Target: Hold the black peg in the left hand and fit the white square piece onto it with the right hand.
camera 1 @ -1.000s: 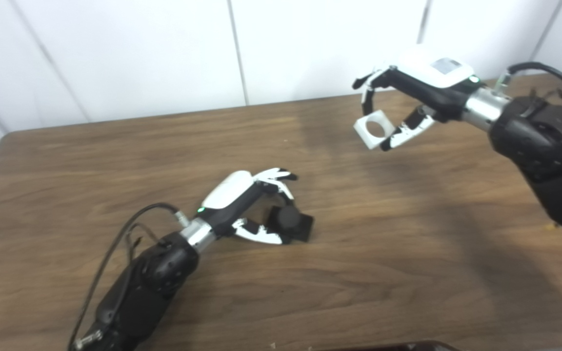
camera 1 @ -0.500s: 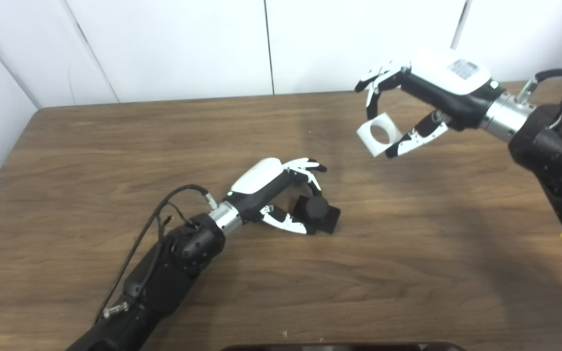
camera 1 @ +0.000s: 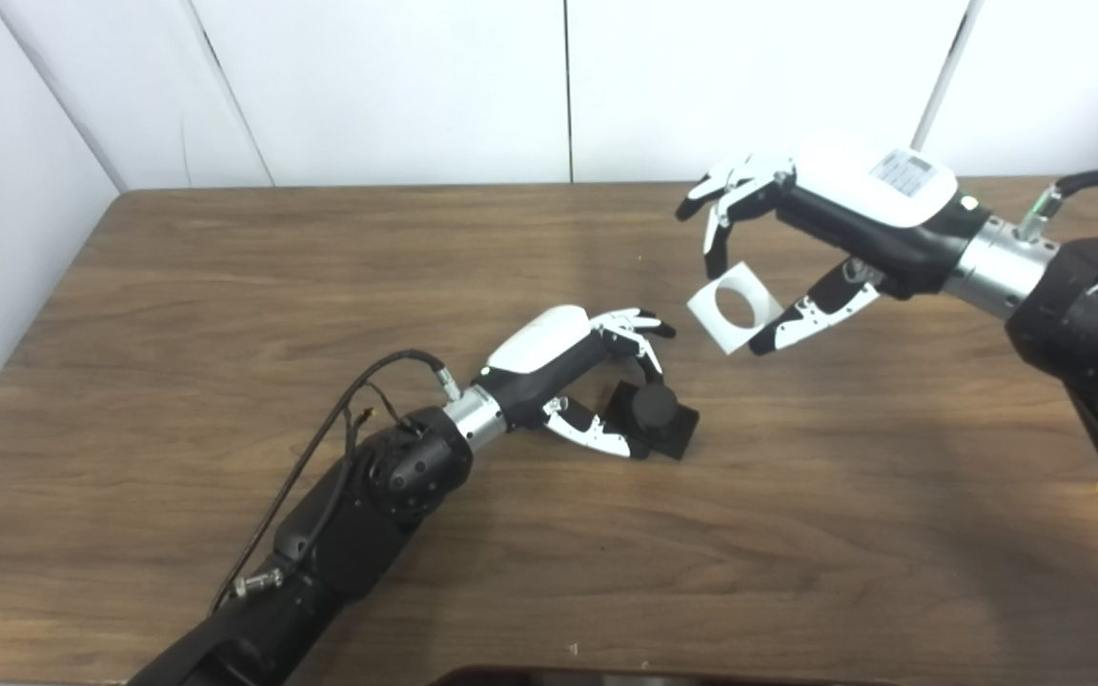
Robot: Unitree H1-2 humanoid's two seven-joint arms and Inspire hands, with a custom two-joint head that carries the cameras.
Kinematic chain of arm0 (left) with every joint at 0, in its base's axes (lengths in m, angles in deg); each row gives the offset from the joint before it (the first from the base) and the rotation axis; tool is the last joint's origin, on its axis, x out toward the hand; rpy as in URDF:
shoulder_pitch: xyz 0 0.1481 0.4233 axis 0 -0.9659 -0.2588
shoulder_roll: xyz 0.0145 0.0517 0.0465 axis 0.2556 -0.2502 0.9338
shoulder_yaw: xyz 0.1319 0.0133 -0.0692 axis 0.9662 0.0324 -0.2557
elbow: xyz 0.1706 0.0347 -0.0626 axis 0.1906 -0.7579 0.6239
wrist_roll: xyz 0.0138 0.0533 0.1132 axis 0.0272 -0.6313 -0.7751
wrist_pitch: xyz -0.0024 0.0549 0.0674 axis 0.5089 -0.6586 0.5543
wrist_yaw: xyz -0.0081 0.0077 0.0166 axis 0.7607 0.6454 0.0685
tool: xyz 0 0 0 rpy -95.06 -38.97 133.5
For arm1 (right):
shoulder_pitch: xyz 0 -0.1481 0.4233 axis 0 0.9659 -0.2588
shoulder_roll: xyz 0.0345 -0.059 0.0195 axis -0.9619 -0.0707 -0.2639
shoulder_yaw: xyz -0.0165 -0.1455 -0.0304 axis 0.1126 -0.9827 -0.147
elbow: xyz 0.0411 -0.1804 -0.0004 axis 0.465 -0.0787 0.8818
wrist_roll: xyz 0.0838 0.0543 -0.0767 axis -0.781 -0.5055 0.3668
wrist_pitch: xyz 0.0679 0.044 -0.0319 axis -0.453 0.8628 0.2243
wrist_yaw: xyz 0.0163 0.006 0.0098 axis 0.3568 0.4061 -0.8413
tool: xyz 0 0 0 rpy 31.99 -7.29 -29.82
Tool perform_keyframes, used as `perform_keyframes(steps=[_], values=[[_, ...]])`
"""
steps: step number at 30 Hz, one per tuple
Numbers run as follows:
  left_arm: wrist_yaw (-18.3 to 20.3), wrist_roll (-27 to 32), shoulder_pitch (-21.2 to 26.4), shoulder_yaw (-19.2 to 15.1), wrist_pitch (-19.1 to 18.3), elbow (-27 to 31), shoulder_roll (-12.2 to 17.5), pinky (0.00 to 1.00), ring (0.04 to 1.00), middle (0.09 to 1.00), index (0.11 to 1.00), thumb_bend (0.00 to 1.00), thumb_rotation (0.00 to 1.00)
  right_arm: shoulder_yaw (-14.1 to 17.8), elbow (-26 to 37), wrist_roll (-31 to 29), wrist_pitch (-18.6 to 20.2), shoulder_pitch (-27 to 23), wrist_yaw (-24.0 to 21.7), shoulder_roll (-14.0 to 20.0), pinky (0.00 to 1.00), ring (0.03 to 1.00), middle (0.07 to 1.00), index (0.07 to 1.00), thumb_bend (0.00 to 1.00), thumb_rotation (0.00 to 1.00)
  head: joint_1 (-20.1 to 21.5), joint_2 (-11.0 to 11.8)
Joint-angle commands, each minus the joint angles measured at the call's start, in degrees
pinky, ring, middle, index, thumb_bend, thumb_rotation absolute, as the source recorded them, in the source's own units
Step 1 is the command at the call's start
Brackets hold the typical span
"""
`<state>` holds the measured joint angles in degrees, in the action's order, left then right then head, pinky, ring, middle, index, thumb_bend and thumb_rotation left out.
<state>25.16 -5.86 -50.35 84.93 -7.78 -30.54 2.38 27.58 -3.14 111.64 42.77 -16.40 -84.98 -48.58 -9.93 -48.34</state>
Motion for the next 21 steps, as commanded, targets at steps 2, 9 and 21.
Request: perform_keyframes(steps=[2,9,21], values=[[5.3,-4.2,-3.0,3.7,-4.1,-4.3,-0.5,0.79,0.929,0.873,0.492,0.52,0.07,-0.4,2.6,0.1,0.8,-2.3,-1.0,-0.7,0.67,0.813,0.779,0.479,0.52,0.14,-0.1,-0.1],[5.0,-4.5,-3.1,3.8,-4.2,-4.3,-0.6,0.79,0.928,0.875,0.492,0.52,0.07,-1.8,2.5,1.2,1.6,-1.6,-3.0,-2.0,0.71,0.820,0.779,0.480,0.52,0.14,-0.2,-0.1],[5.1,-4.5,-3.0,3.8,-4.3,-4.3,-0.8,0.79,0.931,0.876,0.492,0.52,0.07,-4.1,-1.8,2.9,-0.9,-0.5,-2.4,-4.4,0.72,0.809,0.783,0.478,0.52,0.14,-0.3,-0.3]])
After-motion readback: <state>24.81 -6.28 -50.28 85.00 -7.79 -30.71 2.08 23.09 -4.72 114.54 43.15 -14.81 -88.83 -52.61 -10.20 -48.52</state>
